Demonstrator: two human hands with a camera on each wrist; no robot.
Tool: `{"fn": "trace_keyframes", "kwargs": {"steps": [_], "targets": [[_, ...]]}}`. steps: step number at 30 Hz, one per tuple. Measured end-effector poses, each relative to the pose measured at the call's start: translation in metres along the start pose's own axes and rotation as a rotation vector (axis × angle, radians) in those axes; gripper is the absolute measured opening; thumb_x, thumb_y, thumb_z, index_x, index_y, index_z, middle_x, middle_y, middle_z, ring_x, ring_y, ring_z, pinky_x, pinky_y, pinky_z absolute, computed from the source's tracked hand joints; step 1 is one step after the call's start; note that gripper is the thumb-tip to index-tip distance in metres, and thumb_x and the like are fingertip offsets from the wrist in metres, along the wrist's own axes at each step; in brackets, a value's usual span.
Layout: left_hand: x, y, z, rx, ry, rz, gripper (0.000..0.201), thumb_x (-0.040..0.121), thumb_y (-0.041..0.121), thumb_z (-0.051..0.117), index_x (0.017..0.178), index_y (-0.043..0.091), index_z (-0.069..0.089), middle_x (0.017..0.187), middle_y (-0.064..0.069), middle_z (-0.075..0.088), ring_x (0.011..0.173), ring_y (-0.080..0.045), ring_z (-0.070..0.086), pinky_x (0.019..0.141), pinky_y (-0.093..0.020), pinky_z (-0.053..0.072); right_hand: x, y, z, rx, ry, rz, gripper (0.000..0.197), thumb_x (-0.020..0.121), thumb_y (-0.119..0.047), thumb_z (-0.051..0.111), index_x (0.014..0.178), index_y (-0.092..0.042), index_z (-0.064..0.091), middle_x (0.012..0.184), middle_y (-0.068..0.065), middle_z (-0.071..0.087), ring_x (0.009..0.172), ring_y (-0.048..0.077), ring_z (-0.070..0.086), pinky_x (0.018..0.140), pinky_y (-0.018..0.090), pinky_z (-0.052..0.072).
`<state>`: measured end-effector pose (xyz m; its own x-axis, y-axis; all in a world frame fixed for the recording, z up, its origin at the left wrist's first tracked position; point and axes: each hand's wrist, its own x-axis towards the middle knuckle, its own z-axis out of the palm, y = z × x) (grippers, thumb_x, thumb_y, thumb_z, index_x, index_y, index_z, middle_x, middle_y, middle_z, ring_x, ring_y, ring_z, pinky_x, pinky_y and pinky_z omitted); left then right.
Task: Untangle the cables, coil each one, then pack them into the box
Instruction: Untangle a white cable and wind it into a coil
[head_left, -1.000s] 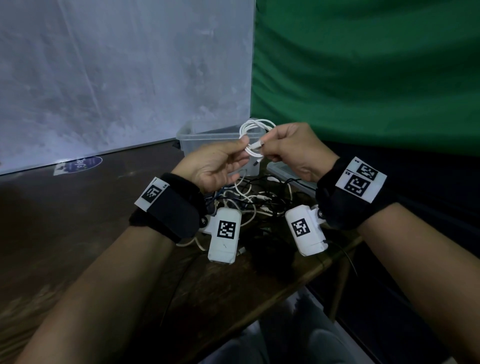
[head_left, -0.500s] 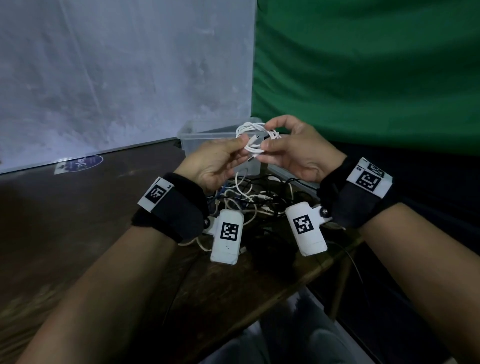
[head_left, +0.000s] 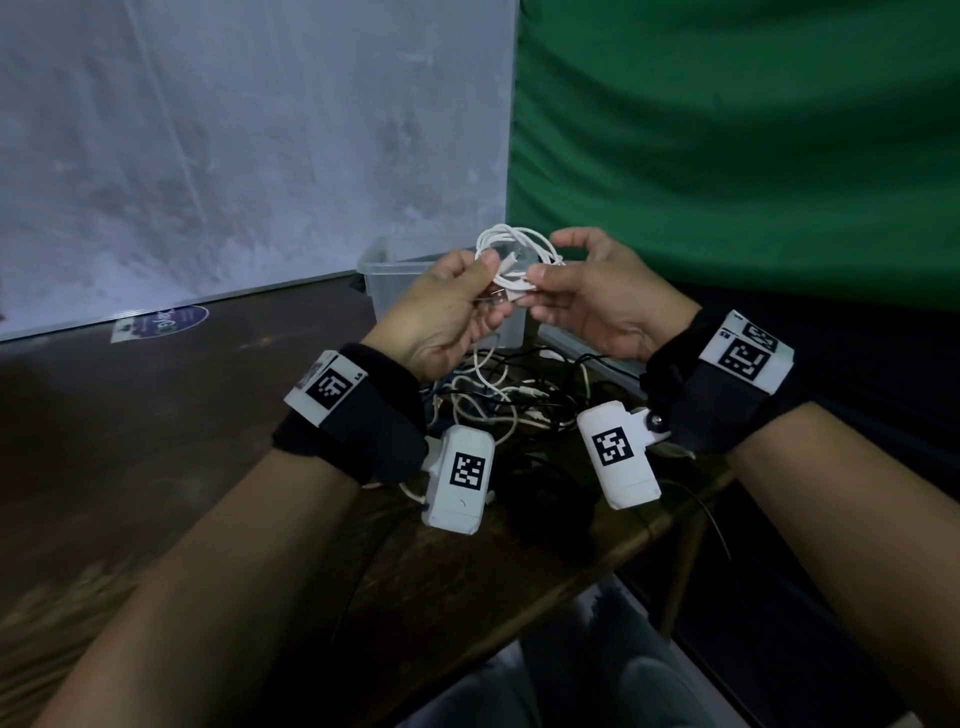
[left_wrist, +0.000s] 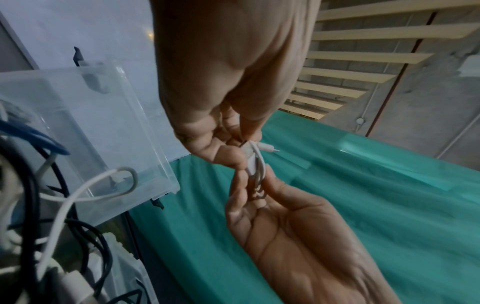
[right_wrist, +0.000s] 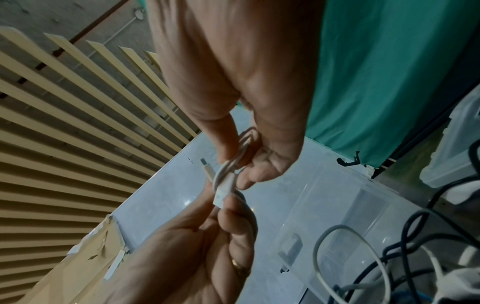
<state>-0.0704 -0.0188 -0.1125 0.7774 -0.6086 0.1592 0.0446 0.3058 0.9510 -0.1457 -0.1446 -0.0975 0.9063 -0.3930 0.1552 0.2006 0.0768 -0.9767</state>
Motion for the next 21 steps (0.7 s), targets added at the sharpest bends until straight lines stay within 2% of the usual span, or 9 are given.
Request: {"fn": "trace_keyframes", "kwargs": {"steps": [2,4,7,12,17,21], "targets": [[0.001,-0.002,0.001,-0.002,0.008,0.009,0.018,0.099,0.020,0.046,0.082,0.015,0.047,0.064,-0.002,0.059,0.046,-0.006,0.054,0.044,-0.012,0.046,0.000,0.000,0.001,-0.038,-0.031,0.000,0.014,0.090,0.003,0.055,0.099,-0.008,0.053,0.073,0.009,0.063,0.054,0.011,0.058,0.050,0.019,0.047],[0.001,-0.003,0.000,0.019,0.015,0.004,0.019,0.099,0.021,0.046,0.081,0.016,0.047,0.059,0.002,0.060,0.045,-0.005,0.054,0.043,-0.012,0.045,0.000,0.002,-0.001,-0.069,-0.075,0.021,0.009,0.092,0.000,0.054,0.088,-0.005,0.060,0.070,0.008,0.063,0.054,0.008,0.057,0.048,0.016,0.045],[0.001,-0.003,-0.002,0.093,0.024,0.009,0.019,0.099,0.023,0.046,0.081,0.017,0.047,0.059,0.005,0.057,0.045,-0.003,0.051,0.044,-0.014,0.043,0.000,0.001,-0.003,-0.059,-0.099,0.060,0.006,0.092,-0.003,0.054,0.090,-0.002,0.060,0.073,0.009,0.063,0.056,0.009,0.059,0.049,0.016,0.047],[0.002,-0.001,-0.007,0.207,0.002,-0.047,0.020,0.100,0.029,0.044,0.084,0.021,0.053,0.050,0.008,0.059,0.043,0.000,0.051,0.044,-0.014,0.035,-0.002,-0.003,-0.004,0.020,-0.105,0.114,0.012,0.095,-0.002,0.048,0.096,0.000,0.060,0.077,0.010,0.062,0.059,0.012,0.056,0.056,0.018,0.052],[0.000,0.001,-0.007,0.242,-0.035,-0.103,0.024,0.100,0.034,0.041,0.086,0.023,0.057,0.054,0.007,0.064,0.048,0.000,0.058,0.051,-0.015,0.034,-0.005,-0.004,-0.005,0.060,-0.135,0.127,0.009,0.092,0.001,0.052,0.095,0.002,0.061,0.085,0.011,0.069,0.071,0.015,0.067,0.063,0.016,0.054],[-0.001,0.005,-0.009,0.323,-0.025,-0.183,0.023,0.098,0.037,0.044,0.086,0.025,0.057,0.062,0.010,0.067,0.059,-0.002,0.062,0.057,-0.019,0.036,-0.005,-0.002,-0.006,0.045,-0.064,0.143,0.010,0.088,0.008,0.055,0.084,-0.001,0.058,0.080,0.010,0.066,0.062,0.014,0.069,0.061,0.019,0.058]]}}
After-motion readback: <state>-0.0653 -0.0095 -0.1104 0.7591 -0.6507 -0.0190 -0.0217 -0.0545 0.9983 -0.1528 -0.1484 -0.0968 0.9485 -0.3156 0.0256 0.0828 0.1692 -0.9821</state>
